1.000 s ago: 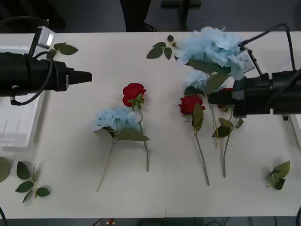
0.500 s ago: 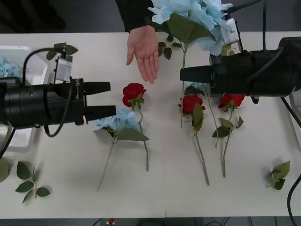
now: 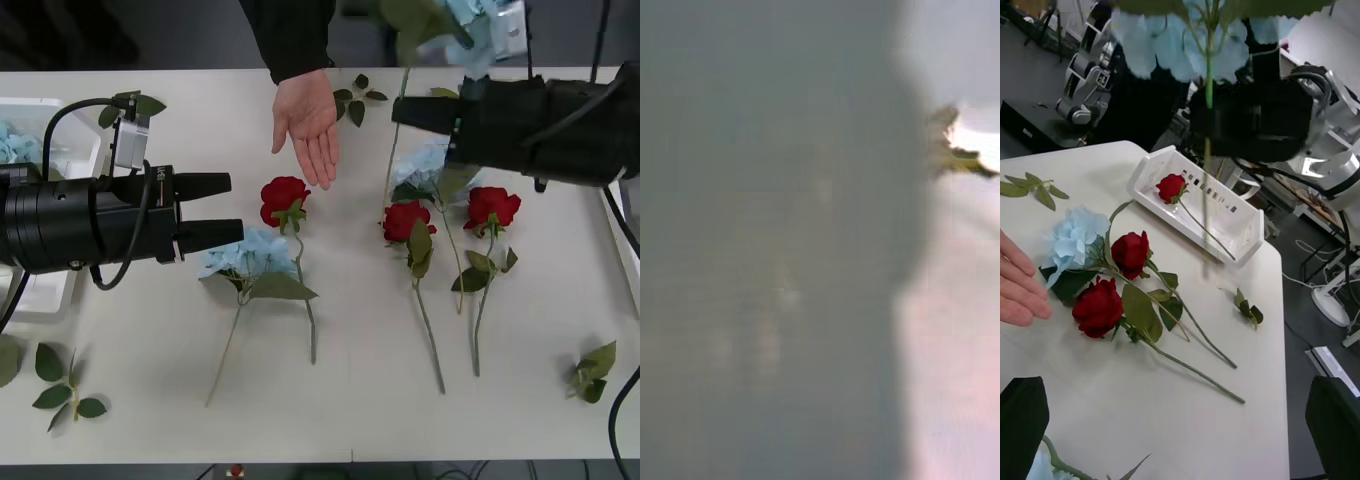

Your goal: Place the red flowers into the right box and the blue flowers into the left box. If a person shows an open palm, hand one flower to the person first, then continue sorting.

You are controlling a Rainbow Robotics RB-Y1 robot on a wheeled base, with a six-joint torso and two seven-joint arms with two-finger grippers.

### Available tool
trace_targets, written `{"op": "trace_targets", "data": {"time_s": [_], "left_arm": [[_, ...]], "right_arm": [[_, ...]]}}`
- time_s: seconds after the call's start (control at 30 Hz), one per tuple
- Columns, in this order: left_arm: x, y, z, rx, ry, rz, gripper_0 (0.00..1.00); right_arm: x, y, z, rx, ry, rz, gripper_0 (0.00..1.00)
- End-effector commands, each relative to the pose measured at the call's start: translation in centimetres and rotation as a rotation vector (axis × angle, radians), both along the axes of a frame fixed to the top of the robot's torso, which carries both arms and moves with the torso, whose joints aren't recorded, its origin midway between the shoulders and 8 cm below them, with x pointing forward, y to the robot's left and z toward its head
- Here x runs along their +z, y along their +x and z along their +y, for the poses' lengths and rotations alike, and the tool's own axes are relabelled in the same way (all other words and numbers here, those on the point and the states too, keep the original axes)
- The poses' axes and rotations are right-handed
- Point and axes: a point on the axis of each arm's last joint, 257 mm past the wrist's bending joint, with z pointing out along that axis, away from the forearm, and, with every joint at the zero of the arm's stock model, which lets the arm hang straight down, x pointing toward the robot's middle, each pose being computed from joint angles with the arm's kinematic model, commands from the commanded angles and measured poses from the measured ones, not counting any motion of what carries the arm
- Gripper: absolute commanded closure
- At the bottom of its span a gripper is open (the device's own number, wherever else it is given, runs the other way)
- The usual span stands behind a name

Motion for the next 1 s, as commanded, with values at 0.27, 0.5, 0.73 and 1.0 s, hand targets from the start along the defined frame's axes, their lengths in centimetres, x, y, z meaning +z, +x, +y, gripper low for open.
{"op": "trace_targets", "data": {"time_s": [0.27,0.5,0.73,1.0], "left_arm": [[1.2,-0.1,0.1,-0.003,0.011,-0.024,0.0],[1.3,-0.1,0.0,-0.004,0.002,-0.02,0.0],[1.6,-0.1,0.1,-0.004,-0.005,-0.018,0.0],[1.8,-0.1,0.1,-0.004,-0.015,-0.014,0.0]], "right_arm": [[6.3,4.8,0.6,-0.206,-0.083,-0.555,1.0],[6.1,4.9,0.9,-0.215,-0.066,-0.544,1.0],[6.1,4.9,0.9,-0.215,-0.066,-0.544,1.0],[6.1,4.9,0.9,-0.215,-0.066,-0.544,0.94]]}}
